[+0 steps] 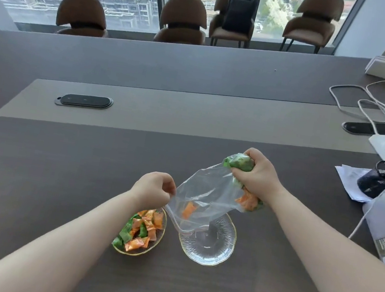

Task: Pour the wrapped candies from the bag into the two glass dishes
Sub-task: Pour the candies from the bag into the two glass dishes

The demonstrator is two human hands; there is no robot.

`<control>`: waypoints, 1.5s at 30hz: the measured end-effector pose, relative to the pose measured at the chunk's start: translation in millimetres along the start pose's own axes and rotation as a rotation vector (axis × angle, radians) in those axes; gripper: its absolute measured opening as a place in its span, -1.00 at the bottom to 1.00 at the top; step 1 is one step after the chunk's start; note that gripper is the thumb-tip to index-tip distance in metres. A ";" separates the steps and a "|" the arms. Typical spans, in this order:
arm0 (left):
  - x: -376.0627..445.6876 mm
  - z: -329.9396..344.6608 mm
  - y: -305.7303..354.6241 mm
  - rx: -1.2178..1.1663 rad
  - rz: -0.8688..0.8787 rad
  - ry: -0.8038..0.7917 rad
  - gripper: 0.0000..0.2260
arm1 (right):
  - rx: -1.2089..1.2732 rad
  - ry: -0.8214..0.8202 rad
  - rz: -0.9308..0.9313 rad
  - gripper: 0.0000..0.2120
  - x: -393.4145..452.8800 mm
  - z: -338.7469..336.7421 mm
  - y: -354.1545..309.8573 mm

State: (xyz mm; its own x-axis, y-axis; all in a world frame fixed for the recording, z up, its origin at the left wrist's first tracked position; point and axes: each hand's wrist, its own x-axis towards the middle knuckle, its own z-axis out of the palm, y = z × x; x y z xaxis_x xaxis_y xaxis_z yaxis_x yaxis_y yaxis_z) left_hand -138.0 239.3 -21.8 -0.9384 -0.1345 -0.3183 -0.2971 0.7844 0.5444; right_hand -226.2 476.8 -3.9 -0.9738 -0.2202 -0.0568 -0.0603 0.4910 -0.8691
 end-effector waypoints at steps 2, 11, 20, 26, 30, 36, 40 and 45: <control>2.8 12.3 7.3 0.011 0.016 -0.014 -0.74 | -0.029 0.002 0.007 -0.81 -2.1 -9.3 9.8; 2.5 62.4 10.8 0.098 -0.017 -0.118 -0.84 | -0.195 -0.104 -0.051 -0.73 -6.6 -11.4 36.9; -3.1 73.6 5.9 0.163 -0.048 -0.100 -0.84 | -0.328 -0.264 -0.244 -0.58 -4.6 1.8 20.9; -3.4 54.4 13.7 0.021 0.057 -0.131 -0.40 | -0.366 -0.379 -0.343 -0.43 -6.5 3.5 4.5; -2.1 23.1 48.0 -0.498 0.059 0.004 -0.31 | -0.368 -0.411 -0.367 -0.31 -6.4 4.6 2.7; 0.7 11.7 84.3 -0.581 0.143 -0.080 -0.66 | -0.287 -0.422 -0.384 -0.12 -9.0 7.7 -4.1; -1.8 15.8 85.0 -0.637 0.043 0.007 -0.76 | -0.235 -0.412 -0.368 -0.06 -11.5 7.4 -3.1; -7.3 10.3 79.3 -0.725 0.096 0.111 -0.94 | -0.283 -0.461 -0.252 -0.01 -14.4 0.8 1.6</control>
State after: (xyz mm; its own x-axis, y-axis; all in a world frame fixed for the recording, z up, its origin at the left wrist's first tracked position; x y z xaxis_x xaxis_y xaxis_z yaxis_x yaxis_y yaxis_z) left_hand -152.9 308.7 15.7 -0.9669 -0.1765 -0.1842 -0.2190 0.2038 0.9542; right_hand -212.1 480.2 -4.9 -0.7300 -0.6712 -0.1284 -0.3948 0.5676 -0.7224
